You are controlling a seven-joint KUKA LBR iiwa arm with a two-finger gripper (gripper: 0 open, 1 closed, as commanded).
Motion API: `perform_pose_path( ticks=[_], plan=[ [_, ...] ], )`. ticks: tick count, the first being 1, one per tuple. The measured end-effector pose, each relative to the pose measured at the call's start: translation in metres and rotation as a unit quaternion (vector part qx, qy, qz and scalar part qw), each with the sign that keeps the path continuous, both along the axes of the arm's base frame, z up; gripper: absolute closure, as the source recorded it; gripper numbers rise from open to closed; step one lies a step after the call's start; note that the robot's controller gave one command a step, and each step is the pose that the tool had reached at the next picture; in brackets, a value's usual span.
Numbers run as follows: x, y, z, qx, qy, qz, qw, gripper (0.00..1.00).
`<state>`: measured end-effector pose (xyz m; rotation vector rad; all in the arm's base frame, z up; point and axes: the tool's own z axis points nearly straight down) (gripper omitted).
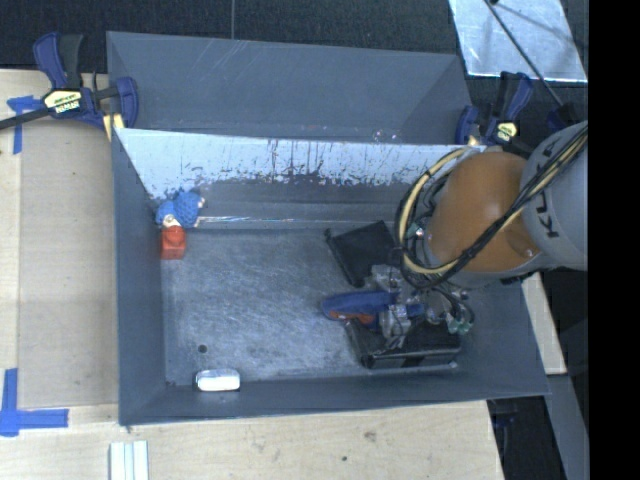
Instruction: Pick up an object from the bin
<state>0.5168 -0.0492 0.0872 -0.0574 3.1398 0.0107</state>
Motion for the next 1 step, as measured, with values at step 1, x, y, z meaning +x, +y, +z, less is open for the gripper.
perform_pose_path(
  ticks=[1],
  plan=[
    [0.0052,-0.0206,0.1194,-0.005,-0.0056,0.008,0.9999,1.0]
  ],
)
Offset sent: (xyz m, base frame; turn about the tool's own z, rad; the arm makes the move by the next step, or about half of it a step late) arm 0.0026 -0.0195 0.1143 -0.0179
